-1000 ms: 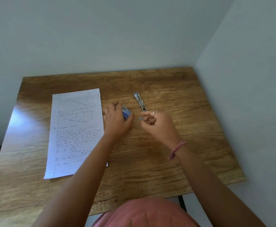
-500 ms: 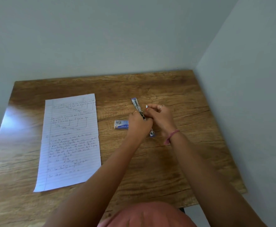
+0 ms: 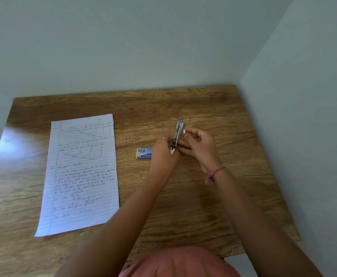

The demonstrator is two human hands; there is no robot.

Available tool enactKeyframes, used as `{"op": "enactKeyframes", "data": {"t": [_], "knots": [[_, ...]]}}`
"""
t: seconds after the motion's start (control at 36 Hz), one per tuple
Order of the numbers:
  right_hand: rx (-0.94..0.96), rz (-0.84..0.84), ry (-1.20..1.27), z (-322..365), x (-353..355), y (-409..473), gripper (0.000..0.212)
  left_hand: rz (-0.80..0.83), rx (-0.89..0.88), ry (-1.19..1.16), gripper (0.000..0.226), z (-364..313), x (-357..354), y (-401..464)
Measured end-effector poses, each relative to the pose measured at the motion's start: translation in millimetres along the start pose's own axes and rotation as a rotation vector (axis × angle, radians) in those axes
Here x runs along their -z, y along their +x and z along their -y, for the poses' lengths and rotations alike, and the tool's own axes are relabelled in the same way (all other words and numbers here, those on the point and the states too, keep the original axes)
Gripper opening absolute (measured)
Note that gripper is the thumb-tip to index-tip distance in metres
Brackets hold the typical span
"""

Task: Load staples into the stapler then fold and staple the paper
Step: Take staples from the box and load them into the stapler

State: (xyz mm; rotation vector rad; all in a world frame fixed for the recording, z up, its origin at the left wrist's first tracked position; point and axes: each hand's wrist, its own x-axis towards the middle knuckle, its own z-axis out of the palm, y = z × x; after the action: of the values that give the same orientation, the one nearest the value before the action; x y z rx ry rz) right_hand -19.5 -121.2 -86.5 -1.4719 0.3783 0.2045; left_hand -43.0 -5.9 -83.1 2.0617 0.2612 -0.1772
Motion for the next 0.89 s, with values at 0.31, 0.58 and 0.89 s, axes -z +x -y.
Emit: {"op": "enactKeyframes", "data": {"t": [0.31, 0.58, 0.89], "knots": [[0.571, 0.071, -0.720, 35.3, 42.3, -22.6, 0.027, 0.099, -0.242, 0.021, 0.060, 11.3, 37.6, -16.8], [0.796, 0.194, -0.852, 43.7, 43.5, -32.4, 0.027, 0.358, -0.323, -0.180, 0.056, 10.3, 82.4, -29.0], [0.747, 0.051, -0.481, 25.7, 22.7, -56.1, 0.026, 0.236, -0.376, -0.592, 0.092, 17.3, 99.3, -24.8]]}}
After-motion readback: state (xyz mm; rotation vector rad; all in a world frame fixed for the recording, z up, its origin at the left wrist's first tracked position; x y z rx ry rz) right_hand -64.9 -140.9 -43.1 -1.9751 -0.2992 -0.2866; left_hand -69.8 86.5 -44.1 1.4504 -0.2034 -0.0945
